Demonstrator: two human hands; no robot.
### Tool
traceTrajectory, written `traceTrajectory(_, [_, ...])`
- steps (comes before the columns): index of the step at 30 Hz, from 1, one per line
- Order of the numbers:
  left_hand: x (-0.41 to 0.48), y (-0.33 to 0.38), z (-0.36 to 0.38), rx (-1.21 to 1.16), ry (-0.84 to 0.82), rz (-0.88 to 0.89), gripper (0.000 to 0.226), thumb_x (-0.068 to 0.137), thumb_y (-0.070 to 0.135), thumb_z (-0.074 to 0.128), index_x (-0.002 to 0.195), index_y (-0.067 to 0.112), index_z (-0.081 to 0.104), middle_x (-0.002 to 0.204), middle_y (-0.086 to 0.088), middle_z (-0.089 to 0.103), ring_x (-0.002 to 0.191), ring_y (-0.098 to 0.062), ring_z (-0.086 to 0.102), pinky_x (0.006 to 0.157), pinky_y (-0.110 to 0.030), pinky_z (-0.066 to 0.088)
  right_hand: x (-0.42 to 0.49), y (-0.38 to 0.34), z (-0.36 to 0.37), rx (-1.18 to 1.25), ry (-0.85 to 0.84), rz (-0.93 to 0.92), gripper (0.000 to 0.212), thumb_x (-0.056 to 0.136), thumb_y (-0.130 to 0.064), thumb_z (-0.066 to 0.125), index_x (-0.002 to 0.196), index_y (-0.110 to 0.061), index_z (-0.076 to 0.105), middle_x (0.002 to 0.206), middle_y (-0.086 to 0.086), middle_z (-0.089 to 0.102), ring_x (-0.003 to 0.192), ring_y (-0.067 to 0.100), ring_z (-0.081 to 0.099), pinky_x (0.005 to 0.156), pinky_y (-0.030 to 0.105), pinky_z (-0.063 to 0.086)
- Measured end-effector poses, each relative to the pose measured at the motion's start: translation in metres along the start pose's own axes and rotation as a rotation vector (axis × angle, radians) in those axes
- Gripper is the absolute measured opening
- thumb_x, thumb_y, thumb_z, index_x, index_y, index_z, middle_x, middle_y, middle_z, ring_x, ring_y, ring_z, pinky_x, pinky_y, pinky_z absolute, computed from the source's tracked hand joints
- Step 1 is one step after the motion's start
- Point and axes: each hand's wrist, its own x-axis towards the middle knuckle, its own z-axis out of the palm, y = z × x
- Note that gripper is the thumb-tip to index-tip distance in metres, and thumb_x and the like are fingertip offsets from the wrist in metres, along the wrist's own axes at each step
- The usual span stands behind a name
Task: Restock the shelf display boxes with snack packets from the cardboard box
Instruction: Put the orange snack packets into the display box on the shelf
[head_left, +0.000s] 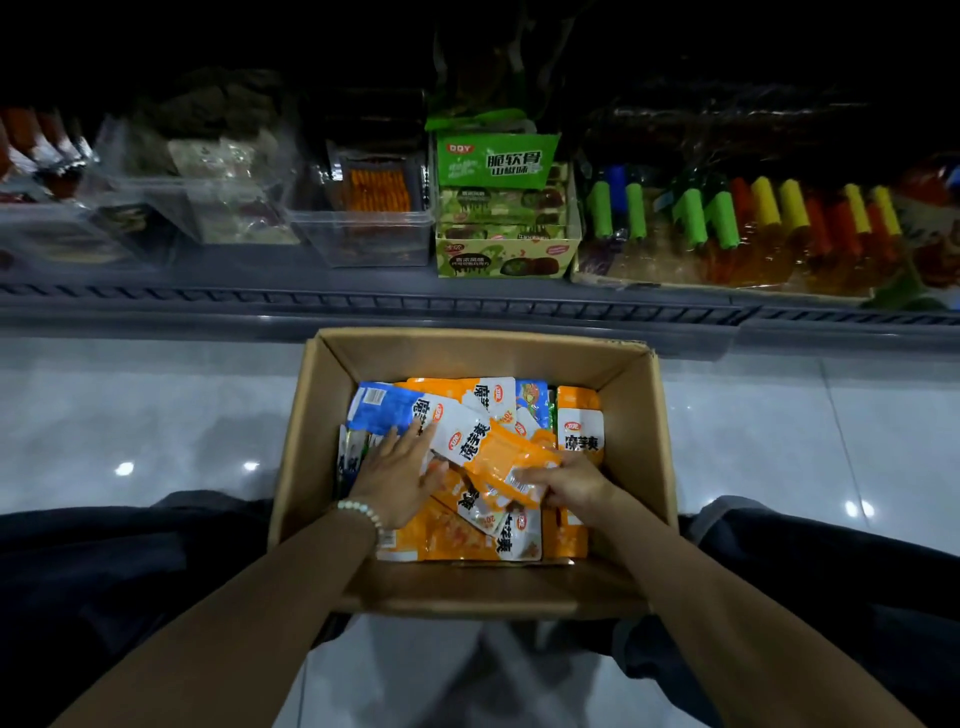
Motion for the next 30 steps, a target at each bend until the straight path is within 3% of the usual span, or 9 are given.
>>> traceTrajectory(3, [-0.007,-0.001,0.005,0.0,-0.007,0.052,0.061,0.1,0.052,0.02,0.153,0.03,-0.001,0.161,0.004,-0.005,0.148,-0.019,-0.005,0.118,-0.037,0.001,-0.001,0.008,0.012,-0.216,0.044,-0.017,0.05,0.077,-0.012,0.077,0.122,-0.002,0.058,0.112,0.012,0.066,0.084,0.025,0.066,0.064,0.034,0.057])
traceTrajectory(6, [-0.011,-0.003,0.015,0.089,-0.09,0.11,0.057,0.1,0.052,0.019,0.152,0.034,0.004,0.16,0.006,-0.009,0.148,-0.019,-0.008,0.119,-0.04,0.0,-0.003,0.013,0.026,-0.245,0.127,-0.058,0.032,0.083,-0.009,0.071,0.112,-0.002,0.06,0.109,0.018,0.066,0.062,0.014,0.058,0.045,0.02,0.049])
traceTrajectory(9, [-0.013,-0.007,0.02,0.198,-0.134,0.124,0.056,0.099,0.054,0.017,0.152,0.036,0.009,0.159,0.005,-0.017,0.147,-0.023,-0.015,0.117,-0.044,-0.004,0.003,0.02,0.031,-0.276,0.165,-0.094,0.021,0.084,-0.015,0.071,0.101,-0.006,0.066,0.108,0.012,0.067,0.076,0.014,0.058,0.052,0.02,0.045])
traceTrajectory(13, [-0.015,-0.005,0.026,0.301,-0.142,0.164,0.113,0.053,0.078,-0.036,0.152,0.036,0.0,0.145,0.005,-0.034,0.143,-0.026,-0.025,0.113,-0.044,-0.016,0.006,0.019,0.03,-0.243,0.119,-0.064,0.024,0.082,-0.015,0.073,0.101,-0.003,0.066,0.111,0.014,0.067,0.091,0.023,0.063,0.079,0.035,0.054])
traceTrajectory(16, [-0.013,-0.005,0.034,0.318,-0.129,0.166,0.131,0.033,0.075,-0.048,0.151,0.035,-0.006,0.148,0.003,-0.032,0.135,-0.023,-0.034,0.111,-0.044,-0.02,0.006,0.017,0.03,-0.143,0.075,-0.042,0.037,0.082,-0.016,0.073,0.115,-0.002,0.063,0.119,0.007,0.064,0.108,0.025,0.06,0.088,0.032,0.048])
traceTrajectory(21, [-0.01,-0.001,0.039,0.277,-0.134,0.156,0.126,0.034,0.077,-0.047,0.149,0.04,-0.01,0.148,0.003,-0.035,0.129,-0.021,-0.038,0.106,-0.042,-0.025,0.015,0.021,0.024,-0.097,0.097,-0.004,0.048,0.082,-0.021,0.073,0.124,-0.002,0.059,0.124,0.012,0.062,0.111,0.025,0.06,0.092,0.034,0.049])
traceTrajectory(26, [-0.009,0.007,0.034,0.265,-0.101,0.241,0.113,0.047,0.08,-0.039,0.149,0.044,-0.005,0.151,0.002,-0.031,0.136,-0.022,-0.035,0.109,-0.044,-0.024,0.016,0.022,0.006,-0.052,0.119,0.01,0.055,0.082,-0.023,0.074,0.13,-0.007,0.054,0.126,0.01,0.061,0.098,0.021,0.062,0.07,0.028,0.052])
traceTrajectory(28, [-0.01,0.012,0.029,0.212,-0.064,0.251,0.085,0.074,0.077,-0.015,0.149,0.044,0.005,0.158,0.003,-0.018,0.143,-0.022,-0.024,0.113,-0.042,-0.02,0.012,0.02,-0.004,-0.066,0.123,0.011,0.052,0.081,-0.024,0.074,0.127,-0.008,0.057,0.124,0.01,0.063,0.102,0.023,0.063,0.084,0.036,0.053])
traceTrajectory(30, [-0.01,0.018,0.02,0.121,-0.005,0.185,0.059,0.095,0.06,0.013,0.15,0.039,0.015,0.161,0.002,-0.002,0.147,-0.022,-0.011,0.118,-0.041,-0.01,0.003,0.012,-0.014,-0.074,0.102,-0.01,0.037,0.084,-0.022,0.071,0.116,-0.007,0.062,0.11,0.008,0.068,0.087,0.018,0.066,0.075,0.029,0.054])
